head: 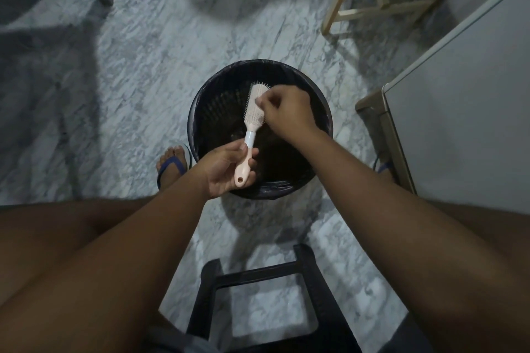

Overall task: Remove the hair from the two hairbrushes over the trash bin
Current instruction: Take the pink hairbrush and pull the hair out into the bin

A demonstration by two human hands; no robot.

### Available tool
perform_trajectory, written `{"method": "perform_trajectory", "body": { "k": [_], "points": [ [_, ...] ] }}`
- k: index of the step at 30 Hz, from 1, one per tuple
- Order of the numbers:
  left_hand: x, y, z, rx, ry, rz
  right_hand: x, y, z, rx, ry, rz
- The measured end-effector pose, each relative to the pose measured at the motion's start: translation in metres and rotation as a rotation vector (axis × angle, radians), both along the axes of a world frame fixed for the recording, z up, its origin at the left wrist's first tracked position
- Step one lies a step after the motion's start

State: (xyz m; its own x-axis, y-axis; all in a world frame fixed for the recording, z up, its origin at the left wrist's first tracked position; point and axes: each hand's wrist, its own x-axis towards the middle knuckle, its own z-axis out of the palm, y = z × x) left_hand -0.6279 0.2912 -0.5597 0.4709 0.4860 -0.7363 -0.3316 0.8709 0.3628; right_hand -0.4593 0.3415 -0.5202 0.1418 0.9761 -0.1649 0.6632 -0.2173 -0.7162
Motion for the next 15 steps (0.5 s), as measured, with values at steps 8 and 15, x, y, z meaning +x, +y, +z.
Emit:
{"method": "perform_trajectory", "body": {
  "k": [8, 15],
  "points": [
    [-0.001, -0.008, -0.006, -0.057, -0.118, -0.004, 0.020, 0.023, 0.006, -0.165, 0.291, -0.212],
    [-0.014, -0.004, -0.006, -0.050, -0.246, -0.134, 0.028, 0.020, -0.010, -0.150, 0.356, -0.160]
  ]
}}
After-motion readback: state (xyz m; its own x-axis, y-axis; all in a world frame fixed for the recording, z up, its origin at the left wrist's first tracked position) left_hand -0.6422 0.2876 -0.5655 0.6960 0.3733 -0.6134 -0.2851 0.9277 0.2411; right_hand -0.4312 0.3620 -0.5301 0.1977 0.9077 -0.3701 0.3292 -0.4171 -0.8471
